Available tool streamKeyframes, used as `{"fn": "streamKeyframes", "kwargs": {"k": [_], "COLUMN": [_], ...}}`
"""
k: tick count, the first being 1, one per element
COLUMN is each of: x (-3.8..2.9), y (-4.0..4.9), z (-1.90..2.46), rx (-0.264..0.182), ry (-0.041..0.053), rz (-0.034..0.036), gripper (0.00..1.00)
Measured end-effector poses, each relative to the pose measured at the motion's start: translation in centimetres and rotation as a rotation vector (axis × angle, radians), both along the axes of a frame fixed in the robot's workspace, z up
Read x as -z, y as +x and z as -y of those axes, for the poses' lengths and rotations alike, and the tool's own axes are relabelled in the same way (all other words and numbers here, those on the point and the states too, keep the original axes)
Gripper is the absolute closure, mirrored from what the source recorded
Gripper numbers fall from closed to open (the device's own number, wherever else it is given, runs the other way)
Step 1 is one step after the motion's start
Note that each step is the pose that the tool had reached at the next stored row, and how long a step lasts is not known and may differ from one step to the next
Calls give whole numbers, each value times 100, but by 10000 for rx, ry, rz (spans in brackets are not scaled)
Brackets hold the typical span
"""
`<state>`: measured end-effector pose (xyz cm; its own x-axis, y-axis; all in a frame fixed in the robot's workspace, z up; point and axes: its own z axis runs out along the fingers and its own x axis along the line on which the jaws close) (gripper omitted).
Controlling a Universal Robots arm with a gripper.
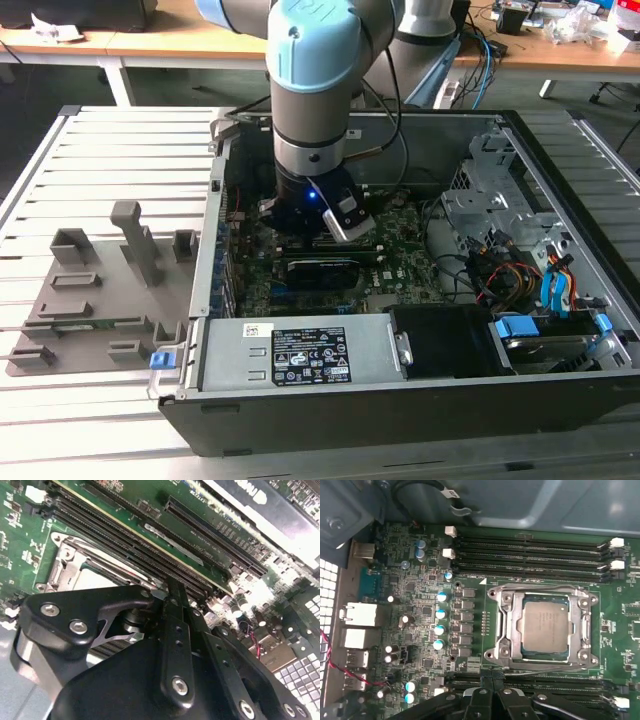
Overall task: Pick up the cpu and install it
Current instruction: 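Install the second cpu locking lever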
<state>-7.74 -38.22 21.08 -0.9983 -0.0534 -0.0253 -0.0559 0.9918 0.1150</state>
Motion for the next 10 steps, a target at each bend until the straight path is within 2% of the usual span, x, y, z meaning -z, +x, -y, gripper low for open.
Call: {"fn": "streamKeyframes", "kwargs": {"k": [2, 3, 4, 10], "x": [12, 32, 41, 91], "y": [-8, -11, -11, -13], "z": [-15, -56, -77, -140], "rx": [1, -1, -2, -1], "ry": [10, 12, 11, 14], "rz": [2, 1, 1, 3], "gripper": [89, 89, 89, 89]}}
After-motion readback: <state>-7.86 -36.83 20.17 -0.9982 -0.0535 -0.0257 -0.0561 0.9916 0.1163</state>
